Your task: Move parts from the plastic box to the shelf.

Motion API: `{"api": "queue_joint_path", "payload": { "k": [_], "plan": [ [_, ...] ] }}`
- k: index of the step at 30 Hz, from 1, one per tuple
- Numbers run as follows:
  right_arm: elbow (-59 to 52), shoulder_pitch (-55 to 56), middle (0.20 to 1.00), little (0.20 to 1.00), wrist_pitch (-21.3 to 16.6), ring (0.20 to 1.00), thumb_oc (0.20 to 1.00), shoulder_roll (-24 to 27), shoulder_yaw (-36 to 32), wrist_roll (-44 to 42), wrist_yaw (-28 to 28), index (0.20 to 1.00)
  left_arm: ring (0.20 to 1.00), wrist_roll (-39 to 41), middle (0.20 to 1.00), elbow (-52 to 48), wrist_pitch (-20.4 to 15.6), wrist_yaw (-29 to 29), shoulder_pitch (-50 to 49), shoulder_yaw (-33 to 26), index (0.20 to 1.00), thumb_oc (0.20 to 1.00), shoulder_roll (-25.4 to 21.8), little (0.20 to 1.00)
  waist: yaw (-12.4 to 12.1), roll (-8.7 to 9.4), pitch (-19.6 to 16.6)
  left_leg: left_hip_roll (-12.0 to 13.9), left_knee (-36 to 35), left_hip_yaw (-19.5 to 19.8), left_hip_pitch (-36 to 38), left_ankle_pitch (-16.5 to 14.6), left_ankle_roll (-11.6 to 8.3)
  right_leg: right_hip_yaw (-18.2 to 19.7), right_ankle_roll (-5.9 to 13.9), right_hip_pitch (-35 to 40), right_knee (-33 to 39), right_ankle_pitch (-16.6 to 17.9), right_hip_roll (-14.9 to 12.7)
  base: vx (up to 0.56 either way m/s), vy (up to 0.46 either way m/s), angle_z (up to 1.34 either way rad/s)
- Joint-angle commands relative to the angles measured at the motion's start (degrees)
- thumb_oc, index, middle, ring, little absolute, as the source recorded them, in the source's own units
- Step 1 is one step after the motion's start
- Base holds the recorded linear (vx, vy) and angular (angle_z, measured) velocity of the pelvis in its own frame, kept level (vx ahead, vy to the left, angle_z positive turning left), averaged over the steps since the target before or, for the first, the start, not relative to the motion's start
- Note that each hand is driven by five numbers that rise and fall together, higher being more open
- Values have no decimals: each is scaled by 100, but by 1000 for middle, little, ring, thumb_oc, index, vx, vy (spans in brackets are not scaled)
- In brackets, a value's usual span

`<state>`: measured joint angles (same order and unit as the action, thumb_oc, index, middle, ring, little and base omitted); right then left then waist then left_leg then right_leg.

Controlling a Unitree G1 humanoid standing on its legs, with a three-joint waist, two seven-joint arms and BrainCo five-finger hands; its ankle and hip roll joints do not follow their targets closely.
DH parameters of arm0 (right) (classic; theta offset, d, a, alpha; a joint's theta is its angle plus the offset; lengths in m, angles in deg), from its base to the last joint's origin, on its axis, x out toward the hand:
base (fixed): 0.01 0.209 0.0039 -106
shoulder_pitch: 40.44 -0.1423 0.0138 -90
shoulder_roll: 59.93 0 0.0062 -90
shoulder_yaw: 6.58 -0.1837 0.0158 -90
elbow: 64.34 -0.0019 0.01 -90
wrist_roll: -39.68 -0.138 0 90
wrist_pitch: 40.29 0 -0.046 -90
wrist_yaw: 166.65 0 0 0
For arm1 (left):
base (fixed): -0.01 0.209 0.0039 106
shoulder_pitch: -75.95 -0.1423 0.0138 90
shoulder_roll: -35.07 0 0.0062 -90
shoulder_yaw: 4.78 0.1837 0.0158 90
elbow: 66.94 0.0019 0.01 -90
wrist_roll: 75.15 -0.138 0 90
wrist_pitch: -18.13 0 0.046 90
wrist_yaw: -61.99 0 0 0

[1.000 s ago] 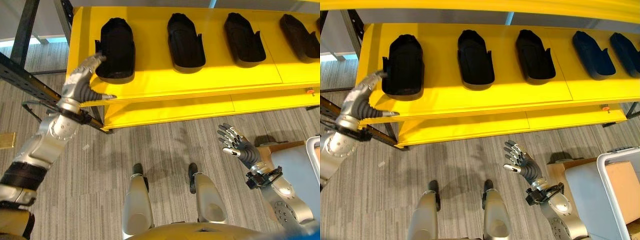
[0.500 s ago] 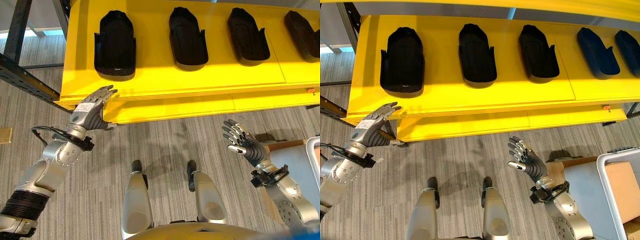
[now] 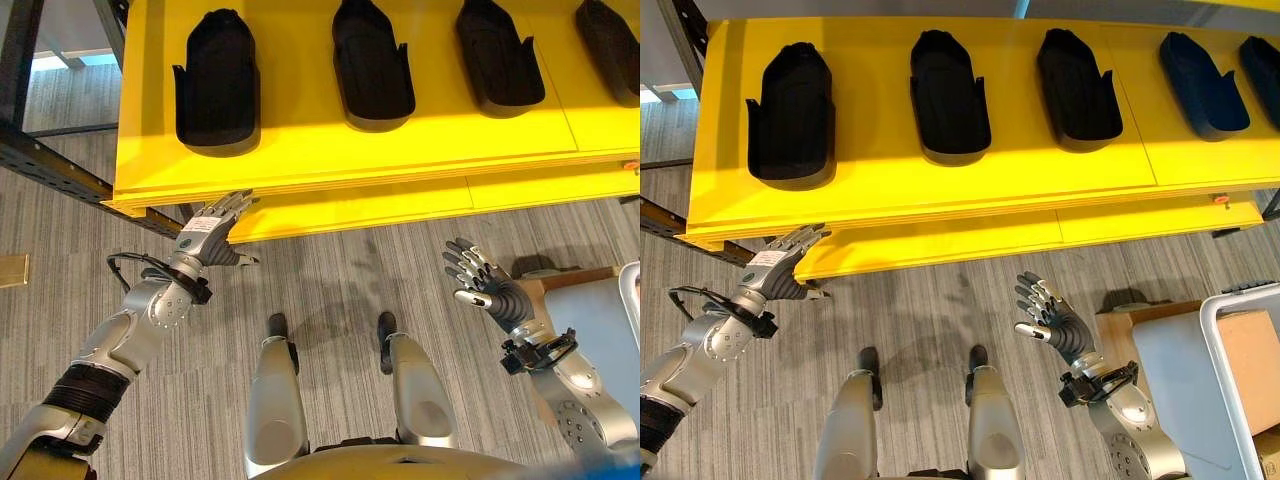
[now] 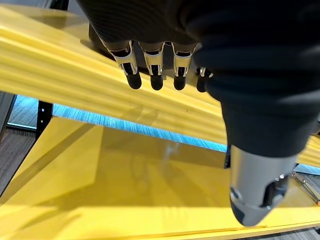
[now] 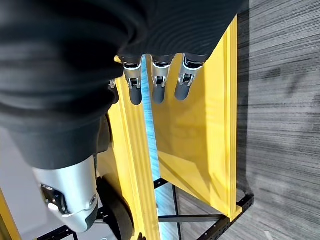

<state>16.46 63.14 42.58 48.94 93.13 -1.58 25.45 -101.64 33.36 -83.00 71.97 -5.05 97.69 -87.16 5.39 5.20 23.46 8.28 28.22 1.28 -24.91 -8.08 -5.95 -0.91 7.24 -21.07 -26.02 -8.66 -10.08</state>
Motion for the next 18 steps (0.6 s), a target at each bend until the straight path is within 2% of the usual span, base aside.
{"api": "queue_joint_path", "payload": {
  "k": [1,10,18],
  "plan": [
    [-389,178,1000,1000,-184,1000,1000,281,-80,97,17,1000,1000,-101,1000,140,42,247,242,66,1000,1000,59,1000,-14,90,-274,345,-52,-77,-87,297,-3,51,103,13,297,517,-251,0,0,0],
    [-421,242,1000,1000,-171,1000,1000,336,-85,45,50,1000,1000,-173,1000,714,194,483,756,191,1000,1000,122,1000,27,114,-203,348,33,-98,-162,273,-13,93,99,-98,176,506,-256,0,1,0],
    [-419,282,1000,1000,-185,1000,1000,330,-128,39,61,1000,1000,-165,1000,615,218,594,736,-3,1000,1000,4,1000,26,95,-171,352,101,-113,-201,246,-5,120,95,-160,111,487,-268,8,10,-4]
  ]
}}
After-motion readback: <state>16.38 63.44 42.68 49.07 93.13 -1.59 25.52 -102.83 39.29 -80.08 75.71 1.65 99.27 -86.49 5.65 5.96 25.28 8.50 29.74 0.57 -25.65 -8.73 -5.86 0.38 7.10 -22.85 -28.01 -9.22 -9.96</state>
